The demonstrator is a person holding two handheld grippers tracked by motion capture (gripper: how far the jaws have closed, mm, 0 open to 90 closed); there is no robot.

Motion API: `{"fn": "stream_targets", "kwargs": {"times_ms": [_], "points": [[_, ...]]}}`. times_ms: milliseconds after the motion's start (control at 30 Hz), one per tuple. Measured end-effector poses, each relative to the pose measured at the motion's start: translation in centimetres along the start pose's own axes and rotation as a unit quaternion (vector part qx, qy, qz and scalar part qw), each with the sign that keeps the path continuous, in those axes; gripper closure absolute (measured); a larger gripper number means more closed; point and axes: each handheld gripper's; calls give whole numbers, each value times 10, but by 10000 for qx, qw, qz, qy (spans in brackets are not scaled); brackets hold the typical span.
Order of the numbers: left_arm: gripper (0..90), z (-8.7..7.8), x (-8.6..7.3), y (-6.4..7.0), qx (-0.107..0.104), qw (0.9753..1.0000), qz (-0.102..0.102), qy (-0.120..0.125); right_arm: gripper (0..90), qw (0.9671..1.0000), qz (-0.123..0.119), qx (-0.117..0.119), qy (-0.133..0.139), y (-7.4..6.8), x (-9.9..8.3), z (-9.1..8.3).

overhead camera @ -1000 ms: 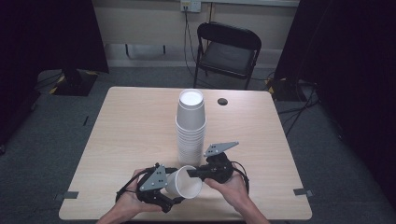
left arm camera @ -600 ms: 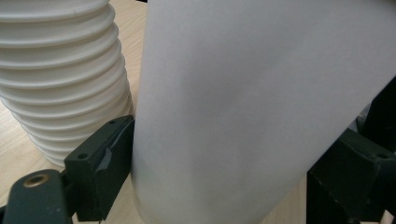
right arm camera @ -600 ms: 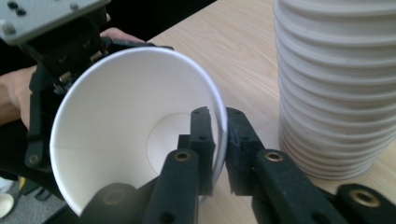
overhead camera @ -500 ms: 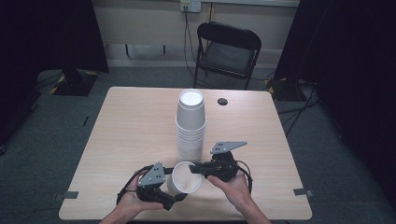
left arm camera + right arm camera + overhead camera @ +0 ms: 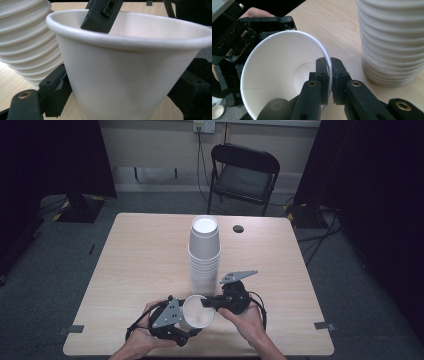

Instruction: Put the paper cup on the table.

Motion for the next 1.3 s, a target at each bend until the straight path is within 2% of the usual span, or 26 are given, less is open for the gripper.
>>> {"fn": "stream_targets", "kwargs": {"times_ms": [100, 233, 333, 667, 867, 967, 1167, 1300], "points": [[157, -2, 1, -1, -35, 9996, -237, 171, 845, 9996, -197, -50, 187, -2, 1, -1], [160, -4, 1, -2, -58, 9983, -465, 334, 823, 9990, -253, -12, 357, -3, 3, -3], [157, -3, 1, 1, 40, 9994, -267, 233, 847, 9989, -220, 11, 419, -3, 2, -4], [142, 0, 0, 2, 65, 9997, -212, 39, 855, 9997, -112, -92, 183, -5, 3, 2], [144, 0, 1, 3, 115, 9997, -222, 58, 851, 9997, -157, -119, 161, -7, 3, 3], [153, -1, 1, 3, 110, 9998, -157, 61, 843, 9996, -149, -101, 205, -7, 3, 2], [154, -1, -2, 1, 34, 9995, -300, 64, 803, 9991, -182, -1, 393, -6, 4, -3], [154, 0, -3, 0, -1, 9995, -319, 20, 851, 9988, -237, 40, 436, -6, 4, -4]]}}
Point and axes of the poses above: each handheld gripper's, and its own axes: z roughly forward along the jaws, x roughly out of its top, y roughly to its right, and after that the axes turned 2 degrees about -y, right-handed
